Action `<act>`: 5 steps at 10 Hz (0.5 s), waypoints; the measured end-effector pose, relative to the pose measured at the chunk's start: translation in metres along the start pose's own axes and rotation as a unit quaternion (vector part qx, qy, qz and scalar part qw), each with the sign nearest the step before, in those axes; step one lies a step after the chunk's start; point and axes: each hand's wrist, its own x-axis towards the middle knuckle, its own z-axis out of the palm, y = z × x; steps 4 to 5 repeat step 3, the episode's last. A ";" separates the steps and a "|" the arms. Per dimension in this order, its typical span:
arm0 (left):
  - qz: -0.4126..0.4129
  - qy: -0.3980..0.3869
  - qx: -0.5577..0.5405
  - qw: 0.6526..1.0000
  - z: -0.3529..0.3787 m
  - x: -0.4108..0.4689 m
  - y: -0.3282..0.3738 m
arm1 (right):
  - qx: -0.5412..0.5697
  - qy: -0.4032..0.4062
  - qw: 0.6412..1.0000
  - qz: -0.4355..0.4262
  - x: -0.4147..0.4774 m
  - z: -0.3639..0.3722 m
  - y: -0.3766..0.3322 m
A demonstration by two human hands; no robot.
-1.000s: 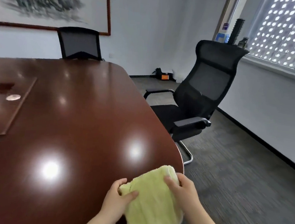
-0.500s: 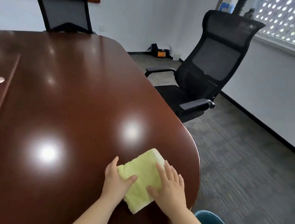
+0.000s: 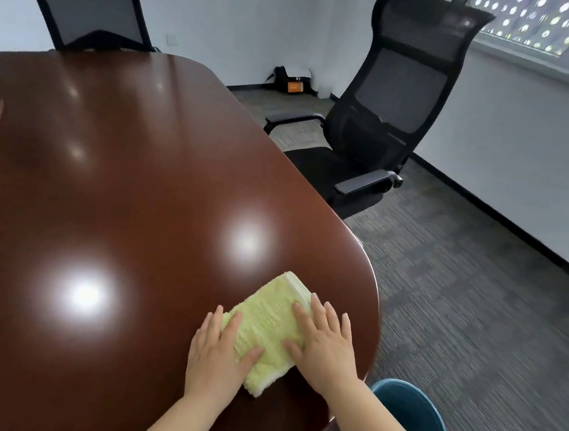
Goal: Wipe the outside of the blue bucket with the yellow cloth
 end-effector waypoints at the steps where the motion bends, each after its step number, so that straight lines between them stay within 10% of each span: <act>1: 0.001 0.011 -0.001 1.000 -0.008 -0.011 0.006 | 0.021 0.023 1.000 0.002 -0.015 -0.010 0.000; 5: 0.043 0.087 -0.059 0.994 -0.024 -0.055 0.030 | 0.065 0.132 0.989 -0.032 -0.067 -0.043 0.017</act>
